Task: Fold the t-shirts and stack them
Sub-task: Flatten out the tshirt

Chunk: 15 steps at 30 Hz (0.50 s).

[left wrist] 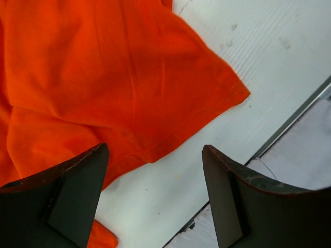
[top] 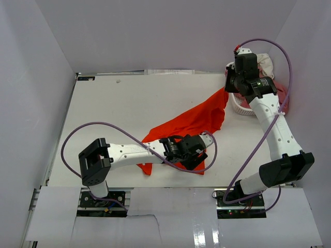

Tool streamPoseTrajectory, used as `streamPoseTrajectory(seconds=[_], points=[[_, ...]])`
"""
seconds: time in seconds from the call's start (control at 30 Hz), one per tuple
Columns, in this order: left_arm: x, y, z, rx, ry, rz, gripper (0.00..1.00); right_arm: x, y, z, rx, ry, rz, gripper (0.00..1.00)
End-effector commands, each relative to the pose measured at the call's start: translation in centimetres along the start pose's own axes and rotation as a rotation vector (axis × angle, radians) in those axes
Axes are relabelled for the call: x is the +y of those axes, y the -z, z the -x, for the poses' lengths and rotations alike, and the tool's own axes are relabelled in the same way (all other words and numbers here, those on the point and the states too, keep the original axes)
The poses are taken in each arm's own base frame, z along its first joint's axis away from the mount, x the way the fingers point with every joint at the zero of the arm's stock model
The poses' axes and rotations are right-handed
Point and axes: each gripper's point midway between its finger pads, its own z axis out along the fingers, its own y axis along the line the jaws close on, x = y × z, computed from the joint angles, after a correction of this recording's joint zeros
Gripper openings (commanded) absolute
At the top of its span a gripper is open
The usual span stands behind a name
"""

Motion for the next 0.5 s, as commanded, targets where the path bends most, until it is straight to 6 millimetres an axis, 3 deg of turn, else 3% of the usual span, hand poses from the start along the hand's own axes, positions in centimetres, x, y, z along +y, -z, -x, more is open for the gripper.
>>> streamPoseTrajectory(seconds=[0.0, 0.23, 0.47], points=[[0.3, 0.6, 0.2, -0.003, 0.059, 0.097, 0.83, -0.1, 0.0, 1.3, -0.05, -0.001, 0.028, 0.08], [-3.7, -1.4, -0.8, 0.008, 0.068, 0.073, 0.84, -0.3, -0.7, 0.7, -0.028, -0.007, 0.04, 0.08], [-6.3, -2.6, -0.1, 0.001, 0.064, 0.026, 0.84, -0.6, -1.5, -0.4, -0.011, -0.007, 0.04, 0.08]])
